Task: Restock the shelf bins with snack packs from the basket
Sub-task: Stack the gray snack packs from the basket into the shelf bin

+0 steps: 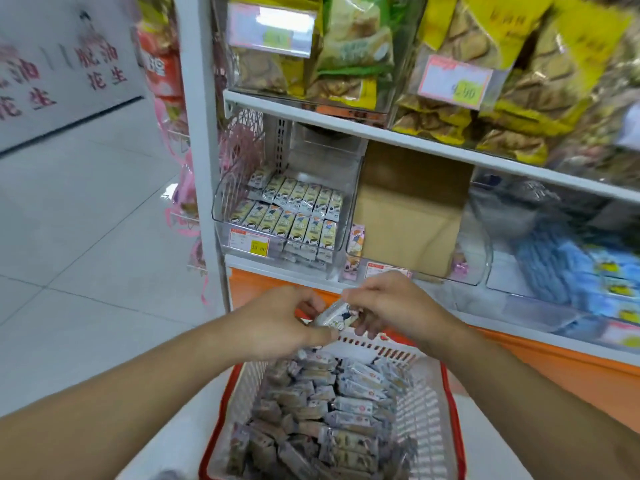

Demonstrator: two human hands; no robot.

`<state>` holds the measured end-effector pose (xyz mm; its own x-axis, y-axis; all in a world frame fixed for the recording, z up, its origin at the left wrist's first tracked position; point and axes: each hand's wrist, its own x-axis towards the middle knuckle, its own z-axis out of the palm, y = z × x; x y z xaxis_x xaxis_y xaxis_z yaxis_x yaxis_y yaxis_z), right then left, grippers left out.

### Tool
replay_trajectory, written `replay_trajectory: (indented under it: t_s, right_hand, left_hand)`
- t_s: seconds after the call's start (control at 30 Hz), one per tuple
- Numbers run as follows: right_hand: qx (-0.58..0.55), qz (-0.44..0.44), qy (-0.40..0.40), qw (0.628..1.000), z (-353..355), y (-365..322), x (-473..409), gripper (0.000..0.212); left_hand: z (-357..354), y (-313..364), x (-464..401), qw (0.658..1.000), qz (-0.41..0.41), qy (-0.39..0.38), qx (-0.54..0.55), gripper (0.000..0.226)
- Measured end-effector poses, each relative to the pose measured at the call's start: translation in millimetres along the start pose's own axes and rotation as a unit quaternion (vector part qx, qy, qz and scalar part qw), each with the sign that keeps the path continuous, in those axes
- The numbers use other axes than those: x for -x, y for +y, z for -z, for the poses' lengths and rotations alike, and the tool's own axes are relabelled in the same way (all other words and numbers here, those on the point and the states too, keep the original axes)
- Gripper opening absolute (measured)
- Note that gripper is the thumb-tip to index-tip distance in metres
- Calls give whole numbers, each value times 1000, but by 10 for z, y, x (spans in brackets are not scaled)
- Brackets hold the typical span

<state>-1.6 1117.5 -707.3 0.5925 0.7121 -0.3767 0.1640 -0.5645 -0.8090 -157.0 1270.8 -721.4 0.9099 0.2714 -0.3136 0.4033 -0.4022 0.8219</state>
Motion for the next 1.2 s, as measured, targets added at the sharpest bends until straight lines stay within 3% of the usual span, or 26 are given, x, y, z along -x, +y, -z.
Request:
replay_trajectory:
  t_s: [0.17,0.3,0.37,0.47,0.67,0.8,0.9,0.97,1.1,1.2]
  right_hand:
    - [-68,11,23,997,42,-195,146,39]
    - [7,76,142,987,8,-223,108,23]
    - [77,159,127,976,30,-237,143,44]
    - [161,202,55,964,-20,-273,177,81]
    - [191,244,95,946,-184,-380,-36,88]
    - [184,227,122,949,-214,-586,-304,86]
    - [184,215,145,948,-253,-828,-755,87]
    - [198,202,149,947,-280,-989,-1178,89]
    - [226,162,151,949,-358,-1212,-2052,96]
    - [235,147,154,949,-370,-1308,-2503,79]
  left_hand:
    - [79,144,151,993,3,19,116,25]
    - [131,194,120,981,33,60,183,28]
    - [173,181,79,967,45,90,233,28]
    - [245,158,25,953,43,111,280,28]
    - [398,102,-103,944,38,121,304,39]
    - [684,4,-187,965,6,146,217,27]
    - [982,-154,-214,965,-50,252,-59,42]
    - [1126,-303,-249,957,-57,230,-168,56]
    - [1262,-459,-260,968,17,144,-207,72]
    - [1326,-436,-231,972,21,132,-195,71]
